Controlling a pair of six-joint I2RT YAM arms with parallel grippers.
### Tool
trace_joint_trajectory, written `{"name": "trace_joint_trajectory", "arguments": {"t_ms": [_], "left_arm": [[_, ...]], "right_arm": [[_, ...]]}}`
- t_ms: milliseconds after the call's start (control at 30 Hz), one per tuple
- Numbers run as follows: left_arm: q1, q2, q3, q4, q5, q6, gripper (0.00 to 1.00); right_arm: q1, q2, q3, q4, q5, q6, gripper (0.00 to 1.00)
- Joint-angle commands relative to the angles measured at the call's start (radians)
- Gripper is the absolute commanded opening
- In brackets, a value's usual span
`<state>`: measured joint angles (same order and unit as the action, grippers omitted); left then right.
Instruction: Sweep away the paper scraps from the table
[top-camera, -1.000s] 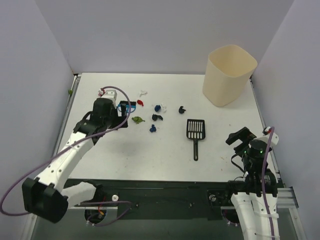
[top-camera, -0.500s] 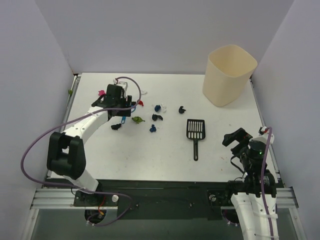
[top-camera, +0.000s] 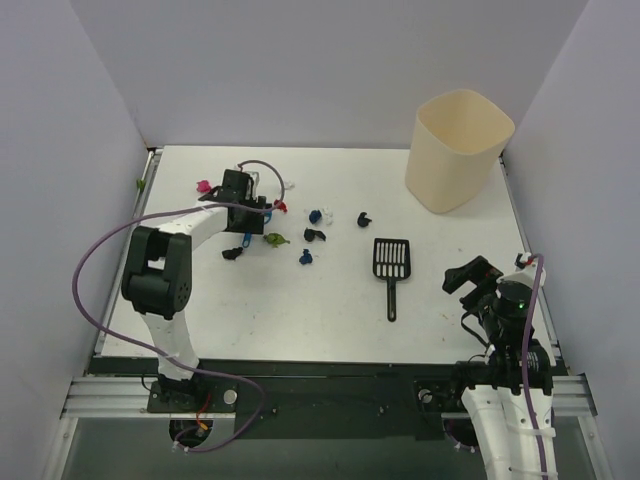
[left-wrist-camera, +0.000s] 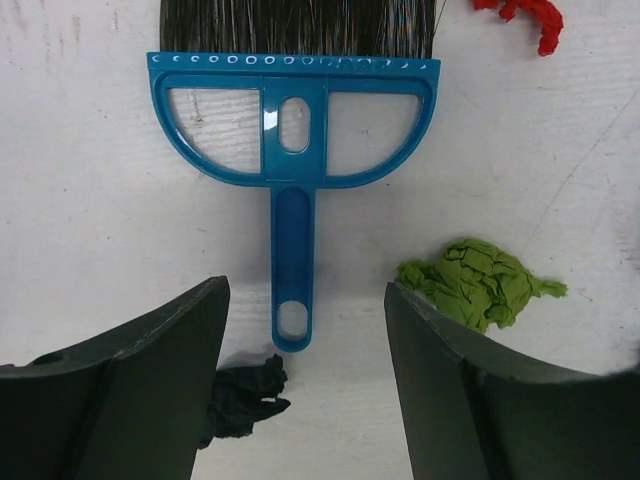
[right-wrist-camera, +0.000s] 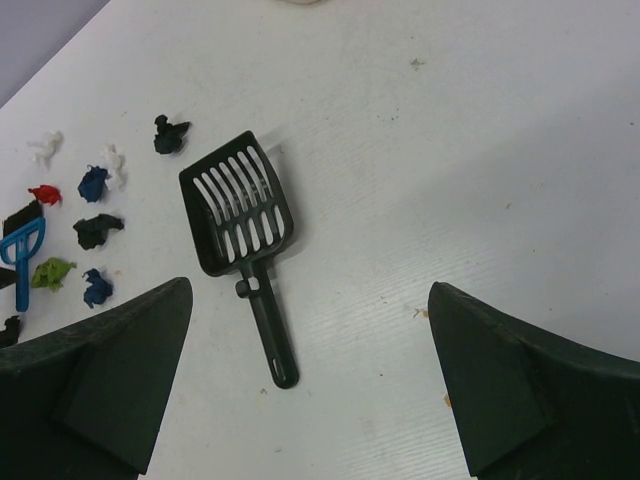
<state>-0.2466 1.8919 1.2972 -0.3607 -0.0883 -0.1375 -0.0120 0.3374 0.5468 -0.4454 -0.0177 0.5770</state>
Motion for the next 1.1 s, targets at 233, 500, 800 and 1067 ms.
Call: {"name": "trace_joint_trajectory", "arguments": {"t_ms": [233,500,800,1067], "left_arm": [[0.024,0.14,0.12,-0.032,-0.007,0.003,0.54],[0.032,0.13,0.137,-0.061,0.022,-0.005,0.17],[-0.013,-0.212,0.1,-0.127,0.119,-0.062,0.17],[-0.167,-0.519,-0.12,-0.127,0.2,-0.123,0.17]], "right_arm": [[0.007,0.011,-0.008,0.033,-0.019,-0.008,0.98],[0.006,0.014,-0.01,0.036,-0.022,-0.008,0.98],[0.007,0.148,-0.016,0.135,-0.195,-0.002,0.98],[0.085,0.44,0.16,0.181,-0.422,0.076,0.95]]}}
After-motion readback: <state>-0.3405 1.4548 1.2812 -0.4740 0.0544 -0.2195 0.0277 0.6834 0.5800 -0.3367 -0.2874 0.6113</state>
